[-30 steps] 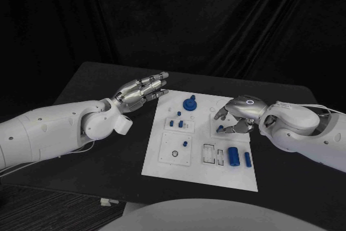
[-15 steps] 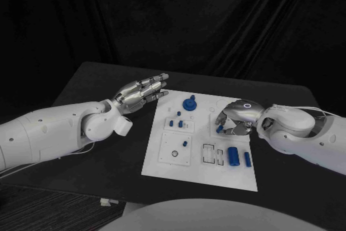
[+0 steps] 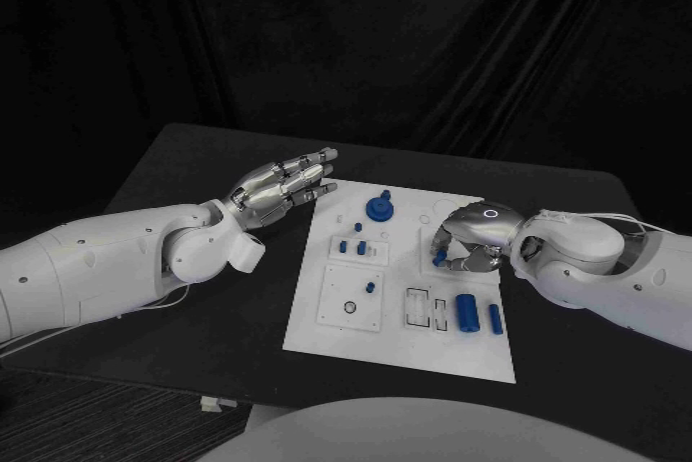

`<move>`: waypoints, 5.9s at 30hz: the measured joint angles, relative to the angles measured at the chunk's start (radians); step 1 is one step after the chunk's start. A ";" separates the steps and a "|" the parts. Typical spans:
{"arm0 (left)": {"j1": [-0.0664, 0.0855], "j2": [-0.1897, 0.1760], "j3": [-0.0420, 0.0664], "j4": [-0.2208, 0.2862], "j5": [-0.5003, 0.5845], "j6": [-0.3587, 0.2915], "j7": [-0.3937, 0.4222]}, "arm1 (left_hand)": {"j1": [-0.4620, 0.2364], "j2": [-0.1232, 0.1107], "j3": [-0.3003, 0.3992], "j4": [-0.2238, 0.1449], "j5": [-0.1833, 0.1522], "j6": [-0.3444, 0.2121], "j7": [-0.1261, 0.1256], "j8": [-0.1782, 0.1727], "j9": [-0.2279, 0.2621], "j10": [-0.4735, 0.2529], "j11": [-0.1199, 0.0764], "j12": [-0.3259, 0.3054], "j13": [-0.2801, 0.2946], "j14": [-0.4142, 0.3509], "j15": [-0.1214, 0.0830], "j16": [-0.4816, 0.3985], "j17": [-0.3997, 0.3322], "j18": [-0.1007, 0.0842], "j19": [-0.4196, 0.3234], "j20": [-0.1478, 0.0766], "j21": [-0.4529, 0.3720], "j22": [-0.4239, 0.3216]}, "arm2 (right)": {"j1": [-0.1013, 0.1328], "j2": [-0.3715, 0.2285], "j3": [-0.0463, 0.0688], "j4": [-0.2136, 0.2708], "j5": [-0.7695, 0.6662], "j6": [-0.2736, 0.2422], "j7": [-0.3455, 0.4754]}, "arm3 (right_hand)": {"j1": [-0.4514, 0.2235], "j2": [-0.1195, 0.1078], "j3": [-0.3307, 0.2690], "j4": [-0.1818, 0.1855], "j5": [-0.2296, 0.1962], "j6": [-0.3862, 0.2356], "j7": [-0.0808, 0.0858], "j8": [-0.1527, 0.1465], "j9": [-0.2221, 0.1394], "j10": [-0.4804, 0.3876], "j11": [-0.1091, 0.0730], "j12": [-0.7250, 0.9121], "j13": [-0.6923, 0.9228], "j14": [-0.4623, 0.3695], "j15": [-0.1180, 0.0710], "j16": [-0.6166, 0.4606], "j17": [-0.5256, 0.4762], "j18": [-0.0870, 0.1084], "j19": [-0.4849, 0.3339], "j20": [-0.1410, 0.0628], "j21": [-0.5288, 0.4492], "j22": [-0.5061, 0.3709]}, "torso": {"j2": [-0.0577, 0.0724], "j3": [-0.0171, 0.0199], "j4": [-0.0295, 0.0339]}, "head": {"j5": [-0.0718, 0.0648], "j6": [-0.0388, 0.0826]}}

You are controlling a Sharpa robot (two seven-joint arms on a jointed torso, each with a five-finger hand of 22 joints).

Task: Assemble the parts on the task board

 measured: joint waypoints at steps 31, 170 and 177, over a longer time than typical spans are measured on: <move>-0.001 -0.003 0.000 0.000 0.000 0.002 -0.005 | 0.008 0.008 0.011 -0.011 0.008 0.014 0.007 0.008 0.002 0.000 0.007 0.000 0.001 -0.004 0.004 0.000 0.000 0.000 0.004 0.004 0.000 0.000 | 0.062 -0.050 0.001 0.098 0.071 -0.075 0.008 | 0.114 0.002 0.127 -0.066 -0.104 0.098 -0.012 0.033 0.047 0.106 -0.009 -0.057 -0.001 -0.007 -0.014 -0.005 0.002 0.000 -0.009 -0.016 0.025 0.000 | -0.001 0.0003 -0.0001 | 0.009 0.000; -0.008 0.010 0.000 -0.021 0.000 0.024 -0.034 | 0.004 0.020 0.014 -0.014 0.015 0.018 0.011 0.012 0.002 0.001 0.013 0.004 0.001 0.000 0.007 0.000 0.000 0.000 0.003 0.004 0.000 -0.011 | -0.048 0.253 0.001 0.116 -0.138 0.103 -0.023 | 0.056 -0.053 -0.062 -0.001 -0.140 -0.349 -0.101 -0.066 -0.029 -0.287 0.052 -0.107 0.004 -0.197 0.021 -0.206 -0.203 0.026 -0.177 0.022 -0.383 0.000 | 0.000 0.0002 -0.0003 | 0.008 0.000; -0.008 0.006 0.000 -0.021 0.000 0.024 -0.035 | 0.004 0.020 0.017 -0.016 0.015 0.018 0.011 0.012 0.002 0.000 0.015 0.004 0.001 0.000 0.007 0.000 0.000 0.000 0.003 0.004 0.000 -0.011 | -0.041 0.185 0.000 0.151 -0.124 0.070 -0.025 | 0.065 -0.099 -0.130 0.069 -0.174 -0.506 -0.128 -0.075 -0.039 -0.424 0.054 -0.060 0.005 -0.241 0.032 -0.206 -0.221 0.040 -0.201 0.032 -0.435 0.000 | 0.000 0.0003 -0.0003 | 0.010 0.000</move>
